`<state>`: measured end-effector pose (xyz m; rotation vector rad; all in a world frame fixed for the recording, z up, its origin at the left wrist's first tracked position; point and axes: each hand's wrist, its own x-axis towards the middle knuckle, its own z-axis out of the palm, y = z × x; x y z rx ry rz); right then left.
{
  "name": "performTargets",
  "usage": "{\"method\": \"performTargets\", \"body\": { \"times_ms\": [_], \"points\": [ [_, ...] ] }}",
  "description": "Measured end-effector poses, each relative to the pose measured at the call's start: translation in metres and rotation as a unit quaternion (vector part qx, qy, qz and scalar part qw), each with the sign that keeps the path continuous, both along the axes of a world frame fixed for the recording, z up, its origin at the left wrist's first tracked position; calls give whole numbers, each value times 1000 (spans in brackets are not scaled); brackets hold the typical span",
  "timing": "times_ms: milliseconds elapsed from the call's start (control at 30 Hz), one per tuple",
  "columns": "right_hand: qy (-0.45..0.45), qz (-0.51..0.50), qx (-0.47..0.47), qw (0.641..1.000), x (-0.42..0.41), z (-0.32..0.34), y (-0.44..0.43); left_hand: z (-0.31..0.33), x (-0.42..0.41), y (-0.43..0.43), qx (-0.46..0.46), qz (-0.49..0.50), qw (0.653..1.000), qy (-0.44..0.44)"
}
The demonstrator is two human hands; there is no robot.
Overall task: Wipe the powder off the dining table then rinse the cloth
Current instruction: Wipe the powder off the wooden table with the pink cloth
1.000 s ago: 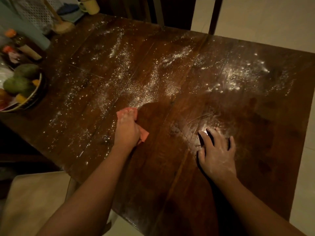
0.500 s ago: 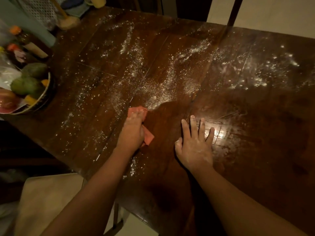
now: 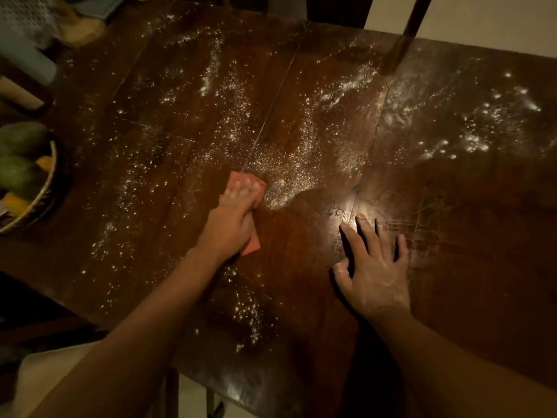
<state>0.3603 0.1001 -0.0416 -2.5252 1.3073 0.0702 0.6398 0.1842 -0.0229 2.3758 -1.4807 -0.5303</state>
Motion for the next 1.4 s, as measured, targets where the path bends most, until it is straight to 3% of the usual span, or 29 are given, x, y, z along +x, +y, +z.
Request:
{"method": "performTargets", "body": {
  "times_ms": [67,100,233,300,467,600,667,733,800,867,933,1000,1100,1200,1267,1333,1400],
  "points": [
    [-3,-5,2,1000,0,1,0,5,8,12,1,-75,997,30],
    [-4,-7,3,1000,0,2,0,7,16,12,7,-66,997,39],
    [-10,-16,7,1000,2,3,0,5,41,-25,-27,197,980,1],
    [-15,-19,5,1000,2,2,0,3,34,-51,-25,210,977,-29],
    [-20,-26,5,999,1,2,0,8,-42,-56,-1,-23,1000,2],
    [-21,-31,4,999,2,3,0,8,-34,-16,-8,-204,977,58],
    [-21,-33,4,999,2,3,0,4,-8,-11,-18,-153,987,38],
    [-20,-34,5,999,2,3,0,-2,21,-20,-12,-23,1000,-14],
    [-23,-35,8,999,2,3,-1,-4,35,-41,-2,112,992,-49],
    [-26,-36,10,999,2,3,-1,-3,29,-65,-2,159,985,-69],
    [-26,-37,13,999,2,4,-1,-2,7,-82,4,100,993,-62],
    [-29,-40,15,999,2,4,0,-2,-24,-84,-9,-25,999,-26],
    [-22,-42,15,999,2,5,0,0,-44,-64,-10,-228,972,62],
    [-24,-41,14,999,2,5,0,3,-14,-41,-7,-309,944,113],
    [-28,-44,15,999,2,5,0,4,13,-39,-13,-250,962,106],
    [-29,-45,16,998,2,5,0,4,32,-52,-26,-86,993,71],
    [-27,-47,14,998,1,5,0,2,32,-77,-24,48,999,10]
  ]
}}
